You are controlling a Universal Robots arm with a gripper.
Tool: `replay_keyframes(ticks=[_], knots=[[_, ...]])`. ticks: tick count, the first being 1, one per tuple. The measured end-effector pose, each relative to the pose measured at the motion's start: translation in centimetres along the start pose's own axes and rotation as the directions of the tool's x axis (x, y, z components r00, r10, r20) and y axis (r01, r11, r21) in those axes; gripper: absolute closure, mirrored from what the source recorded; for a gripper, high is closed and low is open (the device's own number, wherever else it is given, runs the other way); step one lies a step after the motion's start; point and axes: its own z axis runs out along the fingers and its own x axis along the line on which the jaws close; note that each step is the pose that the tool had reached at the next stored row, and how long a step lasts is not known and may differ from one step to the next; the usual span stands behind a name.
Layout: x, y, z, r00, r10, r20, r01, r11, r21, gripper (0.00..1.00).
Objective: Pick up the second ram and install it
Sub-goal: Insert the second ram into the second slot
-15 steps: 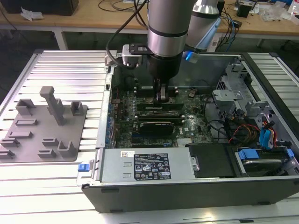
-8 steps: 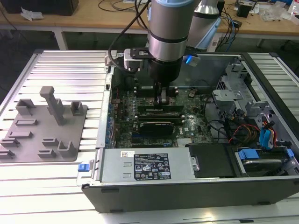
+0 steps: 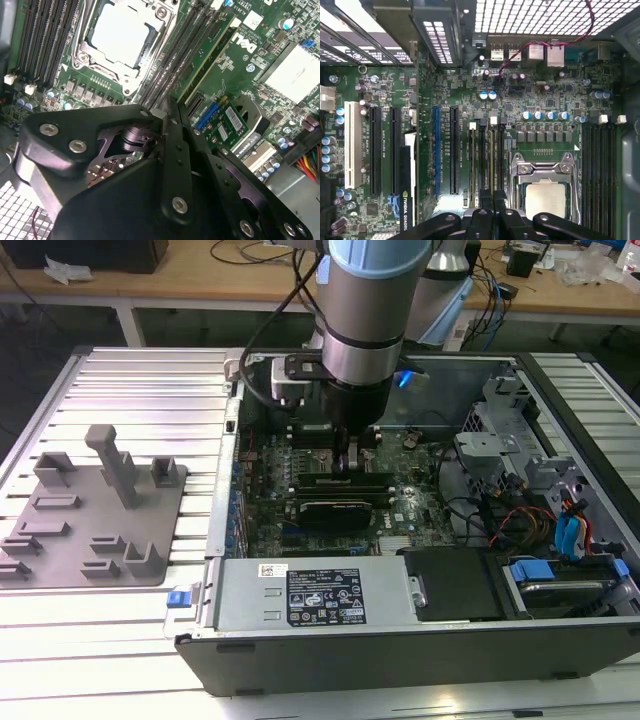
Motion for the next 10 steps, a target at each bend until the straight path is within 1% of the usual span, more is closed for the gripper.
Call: replay_keyframes(ticks=[4,10], knots=[[-0.13,-0.02,0.60,1.0000,0.000,0.0075,0.000,1.0000,-0.0001,0.91],[-0.15,0.04,0.71,1.0000,0.000,0.0080,0.000,1.0000,0.0001,0.91]])
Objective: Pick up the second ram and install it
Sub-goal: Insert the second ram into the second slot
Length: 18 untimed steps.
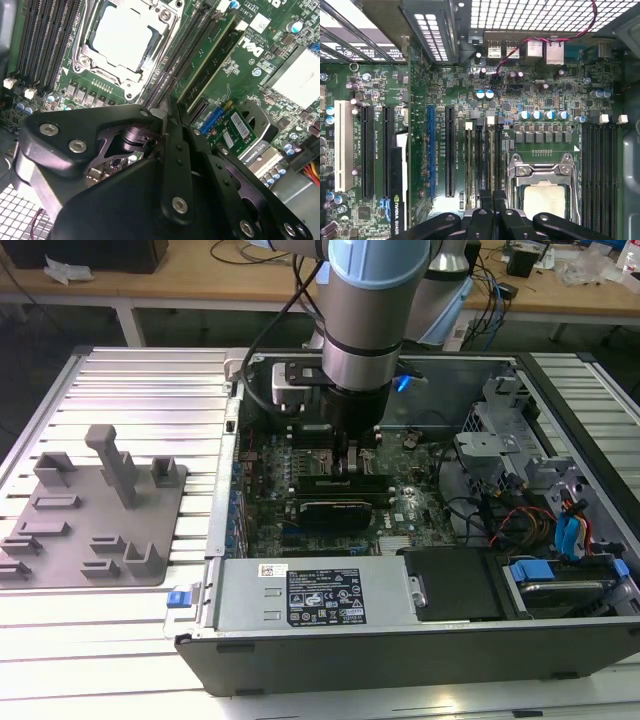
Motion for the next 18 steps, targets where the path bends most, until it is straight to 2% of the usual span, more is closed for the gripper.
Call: replay_keyframes(ticks=[17,18], knots=[[0.03,0.14,0.63,1.0000,0.003,-0.0002,-0.003,1.0000,0.0000,0.91],[0.00,0.14,0.69,1.0000,0.004,0.0049,-0.004,1.0000,0.0002,0.91]])
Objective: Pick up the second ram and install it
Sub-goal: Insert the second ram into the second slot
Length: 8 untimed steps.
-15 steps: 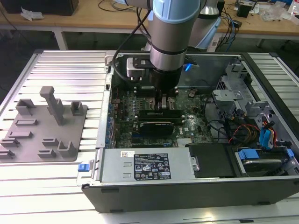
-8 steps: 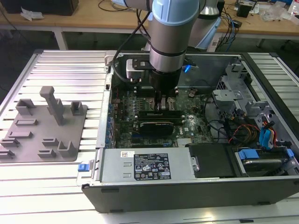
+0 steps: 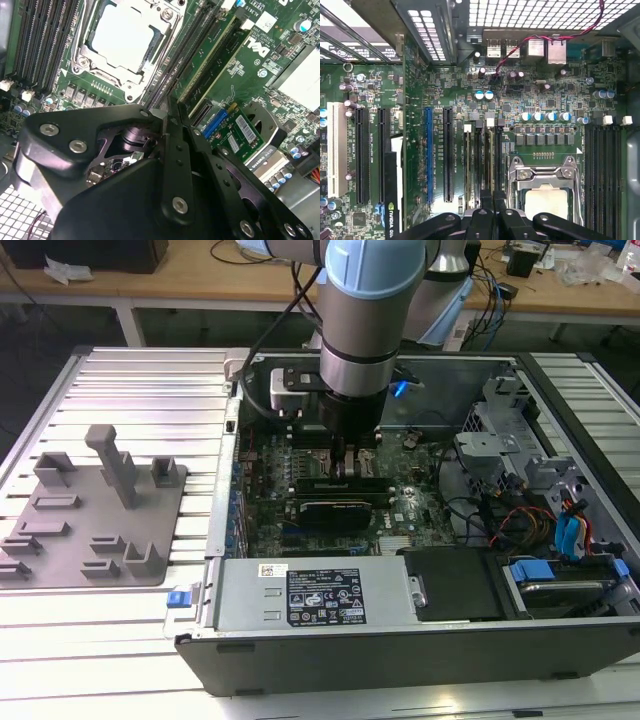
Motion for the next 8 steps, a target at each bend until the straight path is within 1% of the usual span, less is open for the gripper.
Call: replay_keyframes(ticks=[8], knots=[[0.02,0.00,0.08,1.0000,0.000,0.0002,0.000,1.0000,-0.0002,0.91]])
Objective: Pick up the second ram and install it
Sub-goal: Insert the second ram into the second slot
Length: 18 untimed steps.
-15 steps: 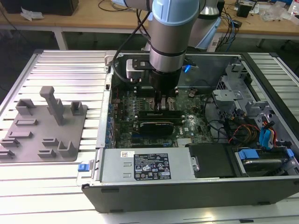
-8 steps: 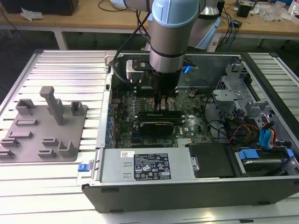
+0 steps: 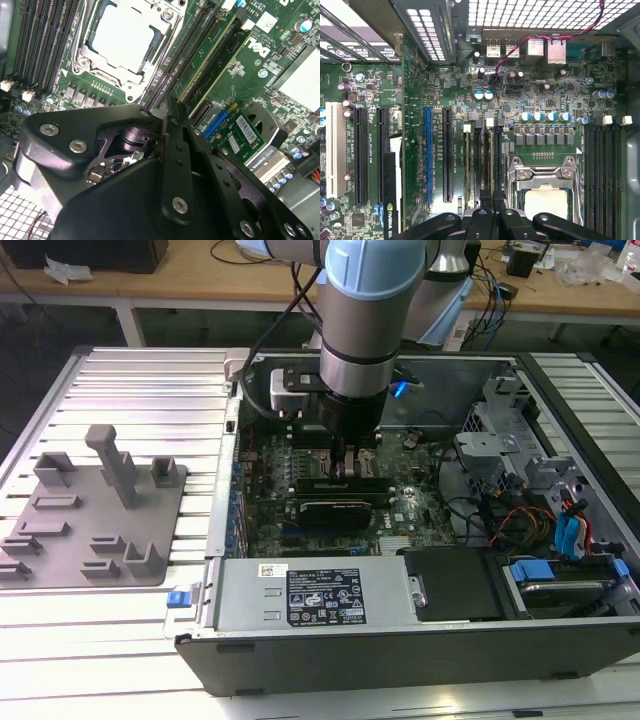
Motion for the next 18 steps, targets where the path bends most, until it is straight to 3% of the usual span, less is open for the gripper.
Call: replay_keyframes(ticks=[9,18], knots=[[0.01,0.00,0.13,1.0000,0.000,0.0002,0.000,1.0000,0.0000,0.91],[0.04,-0.01,0.81,1.0000,0.000,0.0015,0.000,1.0000,0.0000,0.91]])
